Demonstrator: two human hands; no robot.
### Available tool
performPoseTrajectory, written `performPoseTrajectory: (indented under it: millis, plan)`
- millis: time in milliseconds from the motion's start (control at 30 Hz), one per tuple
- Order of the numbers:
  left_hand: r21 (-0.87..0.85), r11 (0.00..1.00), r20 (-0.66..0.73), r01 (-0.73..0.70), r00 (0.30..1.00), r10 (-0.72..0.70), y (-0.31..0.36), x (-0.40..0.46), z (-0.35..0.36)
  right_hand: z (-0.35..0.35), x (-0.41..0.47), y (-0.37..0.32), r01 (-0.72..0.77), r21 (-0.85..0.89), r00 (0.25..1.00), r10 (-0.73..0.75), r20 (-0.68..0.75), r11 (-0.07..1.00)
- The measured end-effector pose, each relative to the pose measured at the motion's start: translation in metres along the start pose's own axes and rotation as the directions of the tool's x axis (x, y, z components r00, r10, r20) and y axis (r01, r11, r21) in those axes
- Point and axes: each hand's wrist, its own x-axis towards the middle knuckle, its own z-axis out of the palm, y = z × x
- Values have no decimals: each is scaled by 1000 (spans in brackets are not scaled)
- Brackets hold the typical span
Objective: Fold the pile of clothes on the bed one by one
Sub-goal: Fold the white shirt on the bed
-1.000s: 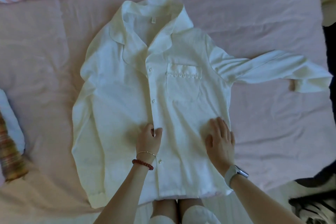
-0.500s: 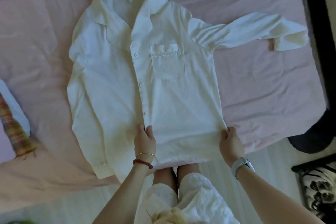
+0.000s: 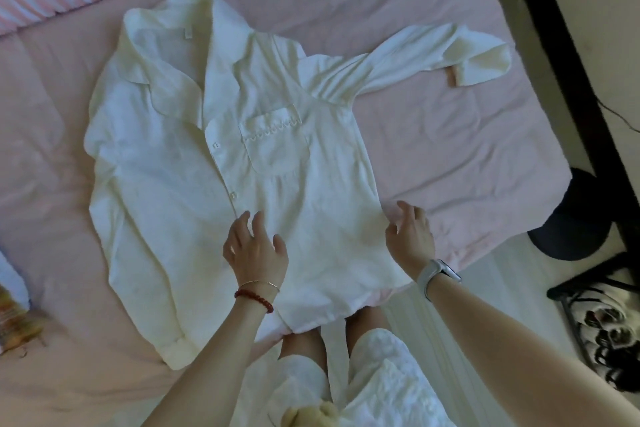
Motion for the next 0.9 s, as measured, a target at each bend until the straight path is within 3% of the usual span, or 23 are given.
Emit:
performPoseTrajectory:
  millis: [200, 400, 467, 600, 767, 833, 900]
  plan:
    - [35, 969, 98, -244, 966, 240, 90, 65, -19, -50, 63, -13, 123, 233, 989, -100, -109, 965]
    - [121, 909, 44, -398, 917, 395, 181, 147, -22, -117, 159, -12, 11, 598, 985, 96, -147, 802]
    - [128, 912, 32, -390, 920, 390, 211, 172, -20, -137, 195, -9, -33, 698, 971, 189, -147, 715]
    - [138, 934, 92, -330, 943, 320, 264, 216, -9, -177, 257, -7, -138, 907, 939, 344, -8, 397]
    - [-188, 964, 254, -189, 939, 234, 322, 244, 11, -212, 306, -22, -271, 933, 939, 281, 201, 239]
    - [-293, 939, 157, -178, 960, 231, 339, 245, 11, -227, 317, -26, -226, 955, 964, 186, 191, 191]
    - [-289, 881, -148, -375, 926, 346, 349, 233, 7, -245, 318, -24, -118, 980, 993, 24, 115, 159]
